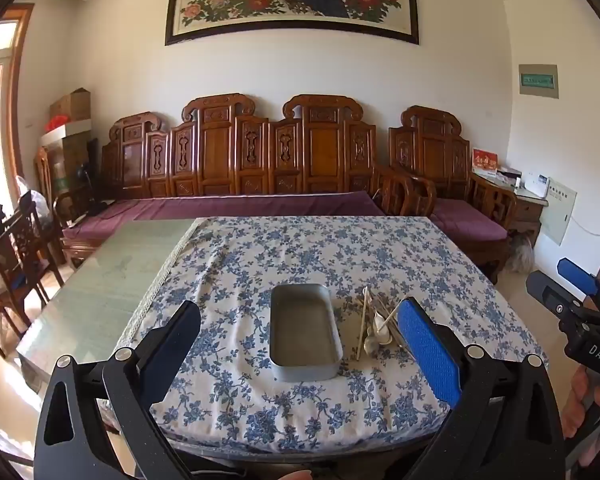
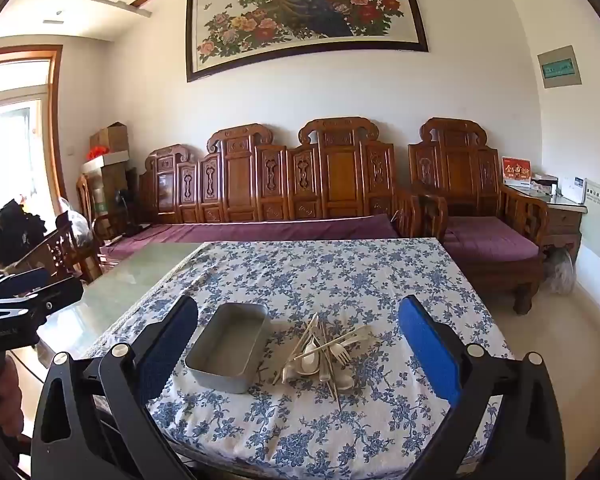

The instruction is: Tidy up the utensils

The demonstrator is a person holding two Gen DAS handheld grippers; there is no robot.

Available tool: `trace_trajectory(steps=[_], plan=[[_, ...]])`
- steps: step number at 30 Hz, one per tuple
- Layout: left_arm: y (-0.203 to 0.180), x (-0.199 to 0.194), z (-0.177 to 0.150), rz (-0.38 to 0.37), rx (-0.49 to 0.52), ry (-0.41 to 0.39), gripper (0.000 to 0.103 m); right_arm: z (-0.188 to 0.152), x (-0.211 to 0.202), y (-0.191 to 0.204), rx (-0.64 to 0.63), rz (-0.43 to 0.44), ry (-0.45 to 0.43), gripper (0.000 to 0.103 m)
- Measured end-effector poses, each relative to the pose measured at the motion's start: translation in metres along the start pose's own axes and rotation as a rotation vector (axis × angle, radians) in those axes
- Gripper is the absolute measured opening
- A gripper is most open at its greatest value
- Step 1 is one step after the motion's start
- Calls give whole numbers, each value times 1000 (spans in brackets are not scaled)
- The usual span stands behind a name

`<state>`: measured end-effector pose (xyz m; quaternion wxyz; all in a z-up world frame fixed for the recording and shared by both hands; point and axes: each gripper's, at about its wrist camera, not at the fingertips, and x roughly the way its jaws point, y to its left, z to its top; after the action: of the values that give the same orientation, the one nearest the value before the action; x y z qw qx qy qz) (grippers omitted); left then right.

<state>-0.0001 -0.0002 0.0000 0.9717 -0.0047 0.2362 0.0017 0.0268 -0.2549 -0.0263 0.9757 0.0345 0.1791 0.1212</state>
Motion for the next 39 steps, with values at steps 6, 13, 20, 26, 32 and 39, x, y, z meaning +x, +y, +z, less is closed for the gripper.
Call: trace_trajectory(steps=[6,13,20,26,32,39], plan=[[1,0,0,5,1,2,95,1,-1,0,-1,0,2,100],[-3,-1,1,3,6,0,95,1,-2,1,-2,1,-1,100],[-5,-6,-2,4,6,-6,95,2,0,0,-2,1,-3,100],[-4,-8,5,2,8,-9,95,4,2,7,-2,2,-2,100],[-4,-12,10,-2,8,-14,95,3,-1,7,-2,4,-7,100],[-2,-14,12,-4,9,-19,95,6,-7,3,0,6,-8,100]])
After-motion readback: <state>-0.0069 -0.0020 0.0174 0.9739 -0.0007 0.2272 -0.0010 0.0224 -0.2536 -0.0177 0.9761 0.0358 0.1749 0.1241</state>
